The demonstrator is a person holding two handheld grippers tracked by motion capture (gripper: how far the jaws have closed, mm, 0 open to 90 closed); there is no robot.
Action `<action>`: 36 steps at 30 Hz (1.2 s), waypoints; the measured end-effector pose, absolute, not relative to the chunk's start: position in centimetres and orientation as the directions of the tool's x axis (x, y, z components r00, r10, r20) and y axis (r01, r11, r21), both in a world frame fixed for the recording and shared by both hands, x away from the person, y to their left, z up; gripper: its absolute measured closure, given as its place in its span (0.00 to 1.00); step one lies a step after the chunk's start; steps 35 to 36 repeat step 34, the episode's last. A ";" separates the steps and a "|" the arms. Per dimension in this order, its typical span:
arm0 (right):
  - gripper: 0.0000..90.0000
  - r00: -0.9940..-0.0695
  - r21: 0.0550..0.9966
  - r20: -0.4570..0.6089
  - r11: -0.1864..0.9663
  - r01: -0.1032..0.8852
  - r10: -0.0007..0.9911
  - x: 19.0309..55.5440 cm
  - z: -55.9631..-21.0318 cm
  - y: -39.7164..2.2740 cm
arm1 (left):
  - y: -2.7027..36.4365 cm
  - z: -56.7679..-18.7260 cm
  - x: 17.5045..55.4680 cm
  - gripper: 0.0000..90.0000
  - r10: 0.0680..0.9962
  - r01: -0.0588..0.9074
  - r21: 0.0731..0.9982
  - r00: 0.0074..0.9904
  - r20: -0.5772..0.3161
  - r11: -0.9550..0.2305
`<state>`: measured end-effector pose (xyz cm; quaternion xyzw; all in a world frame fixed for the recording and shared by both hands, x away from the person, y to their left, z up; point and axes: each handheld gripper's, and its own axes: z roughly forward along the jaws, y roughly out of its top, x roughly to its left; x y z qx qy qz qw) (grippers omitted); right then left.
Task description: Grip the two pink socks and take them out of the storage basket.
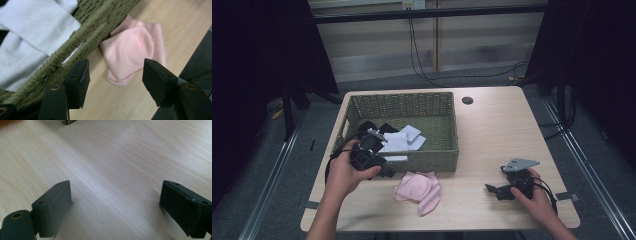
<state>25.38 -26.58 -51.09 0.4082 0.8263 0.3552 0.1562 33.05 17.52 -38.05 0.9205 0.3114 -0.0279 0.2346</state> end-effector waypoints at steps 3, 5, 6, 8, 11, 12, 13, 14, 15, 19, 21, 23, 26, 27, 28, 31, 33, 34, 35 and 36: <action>0.11 -0.618 0.715 0.032 0.415 0.563 0.785 25.4 -51.1 -26.6 | 17.8 -39.0 32.9 0.40 0.560 0.584 0.415 0.806 -0.193 -0.697; 0.11 -0.618 0.714 0.033 0.414 0.565 0.786 25.4 -51.1 -26.6 | 17.8 -39.3 32.8 0.38 0.563 0.583 0.420 0.805 -0.186 -0.695; 0.11 -0.618 0.714 0.033 0.414 0.565 0.786 25.4 -51.1 -26.6 | 17.9 -39.5 32.7 0.38 0.563 0.580 0.420 0.807 -0.179 -0.698; 0.11 -0.618 0.714 0.033 0.414 0.565 0.786 25.4 -51.1 -26.6 | 18.0 -40.1 32.5 0.38 0.566 0.583 0.424 0.805 -0.181 -0.693; 0.11 -0.618 0.715 0.032 0.415 0.563 0.785 25.4 -51.1 -26.6 | 18.3 -40.9 32.4 0.38 0.575 0.588 0.424 0.799 -0.175 -0.689; 0.11 -0.620 0.716 0.030 0.416 0.561 0.784 25.4 -51.1 -26.6 | 18.4 -41.2 32.4 0.38 0.575 0.588 0.427 0.799 -0.176 -0.687; 0.11 -0.617 0.714 0.033 0.414 0.565 0.786 25.4 -51.1 -26.6 | 18.5 -41.4 32.4 0.36 0.576 0.588 0.428 0.799 -0.174 -0.687; 0.11 -0.617 0.714 0.033 0.414 0.565 0.786 25.4 -51.1 -26.6 | 18.6 -41.6 32.4 0.36 0.577 0.589 0.434 0.798 -0.175 -0.682; 0.11 -0.618 0.714 0.033 0.414 0.564 0.786 25.4 -51.1 -26.6 | 18.7 -41.9 32.3 0.36 0.584 0.595 0.436 0.792 -0.178 -0.675; 0.11 -0.617 0.714 0.033 0.414 0.564 0.786 25.4 -51.1 -26.6 | 19.1 -43.1 32.3 0.34 0.590 0.600 0.434 0.788 -0.176 -0.672; 0.11 -0.618 0.715 0.032 0.414 0.563 0.786 25.4 -51.1 -26.6 | 19.3 -43.6 32.2 0.34 0.590 0.597 0.444 0.789 -0.171 -0.669; 0.11 -0.618 0.714 0.033 0.414 0.564 0.786 25.4 -51.1 -26.6 | 19.4 -43.9 32.1 0.34 0.597 0.603 0.446 0.784 -0.173 -0.662; 0.11 -0.618 0.715 0.032 0.414 0.564 0.786 25.4 -51.1 -26.6 | 19.5 -44.4 32.0 0.34 0.601 0.607 0.448 0.780 -0.177 -0.656; 0.11 -0.617 0.714 0.033 0.414 0.565 0.786 25.4 -51.1 -26.6 | 19.6 -44.6 31.9 0.34 0.603 0.609 0.452 0.778 -0.180 -0.651; 0.11 -0.617 0.714 0.033 0.414 0.565 0.786 25.4 -51.1 -26.6 | 19.5 -44.8 31.8 0.34 0.606 0.613 0.452 0.775 -0.181 -0.648; 0.11 -0.617 0.714 0.033 0.414 0.565 0.786 25.4 -51.1 -26.6 | 19.6 -45.5 31.6 0.33 0.605 0.605 0.452 0.779 -0.165 -0.656; 0.11 -0.617 0.714 0.033 0.413 0.565 0.786 25.4 -51.1 -26.6 | 19.7 -45.7 31.5 0.33 0.605 0.604 0.458 0.779 -0.165 -0.652; 0.11 -0.618 0.714 0.033 0.414 0.564 0.786 25.4 -51.1 -26.6 | 19.7 -45.8 31.5 0.33 0.604 0.602 0.458 0.780 -0.162 -0.654; 0.11 -0.618 0.714 0.033 0.414 0.564 0.786 25.4 -51.1 -26.6 | 19.7 -45.8 31.5 0.33 0.604 0.602 0.458 0.780 -0.162 -0.654; 0.11 -0.618 0.714 0.033 0.414 0.564 0.786 25.4 -51.1 -26.6 | 19.7 -45.8 31.5 0.33 0.604 0.602 0.458 0.780 -0.162 -0.654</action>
